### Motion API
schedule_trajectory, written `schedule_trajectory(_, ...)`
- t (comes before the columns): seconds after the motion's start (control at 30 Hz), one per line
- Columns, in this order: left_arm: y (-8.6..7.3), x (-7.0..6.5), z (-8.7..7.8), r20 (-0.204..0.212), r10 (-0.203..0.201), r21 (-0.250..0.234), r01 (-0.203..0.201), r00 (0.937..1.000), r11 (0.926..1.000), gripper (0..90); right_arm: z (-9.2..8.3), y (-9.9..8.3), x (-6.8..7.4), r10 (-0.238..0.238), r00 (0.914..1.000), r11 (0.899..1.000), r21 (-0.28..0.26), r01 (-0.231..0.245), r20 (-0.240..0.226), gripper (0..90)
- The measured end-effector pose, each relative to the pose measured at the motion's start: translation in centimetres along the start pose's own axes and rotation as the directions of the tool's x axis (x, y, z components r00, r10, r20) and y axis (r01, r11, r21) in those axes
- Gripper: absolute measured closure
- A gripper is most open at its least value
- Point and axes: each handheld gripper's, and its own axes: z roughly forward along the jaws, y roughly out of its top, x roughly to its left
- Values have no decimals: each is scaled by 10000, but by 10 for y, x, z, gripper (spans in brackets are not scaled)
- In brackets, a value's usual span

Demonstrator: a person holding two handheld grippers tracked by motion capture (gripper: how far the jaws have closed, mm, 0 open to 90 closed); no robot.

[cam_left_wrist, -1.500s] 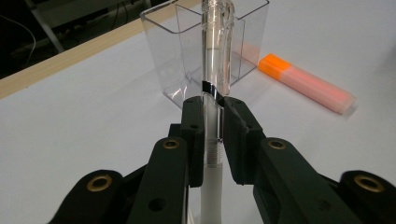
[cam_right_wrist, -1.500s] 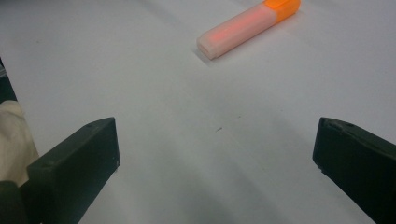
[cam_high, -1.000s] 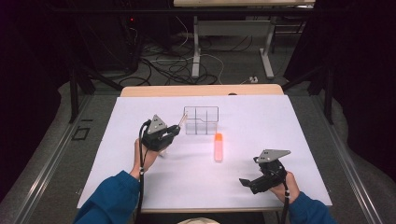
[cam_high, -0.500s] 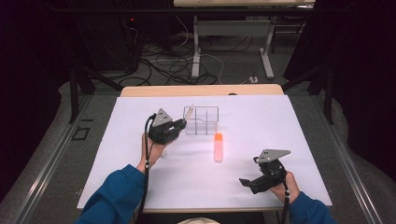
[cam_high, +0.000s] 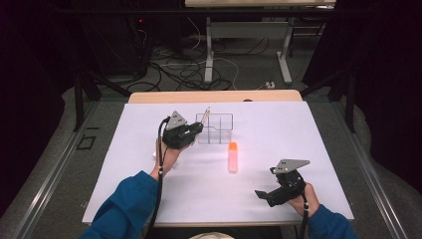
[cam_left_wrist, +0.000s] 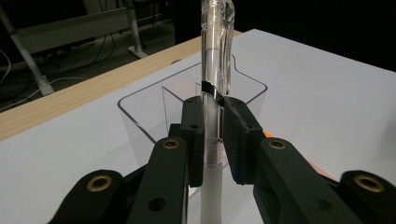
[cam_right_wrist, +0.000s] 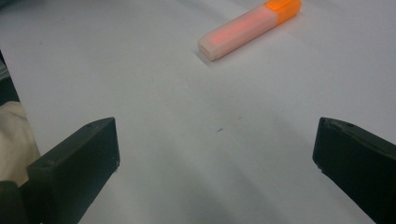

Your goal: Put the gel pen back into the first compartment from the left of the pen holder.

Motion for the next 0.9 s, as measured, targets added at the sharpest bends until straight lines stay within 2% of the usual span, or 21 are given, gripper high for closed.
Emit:
schedule_trajectory(0.27,3,3,4,8,-148,-176,148,9999,9997,795,0,0,0,13,10000,10000,1,-13,-7,1)
schedule_trajectory(0.6,9,5,8,-204,-146,-527,135,9997,9985,795,0,0,0,7,10000,10000,-12,-7,62,1)
schedule_trajectory(0.9,23,8,11,-174,-82,-999,64,9998,9950,795,0,0,0,77,9999,10000,7,-77,108,1)
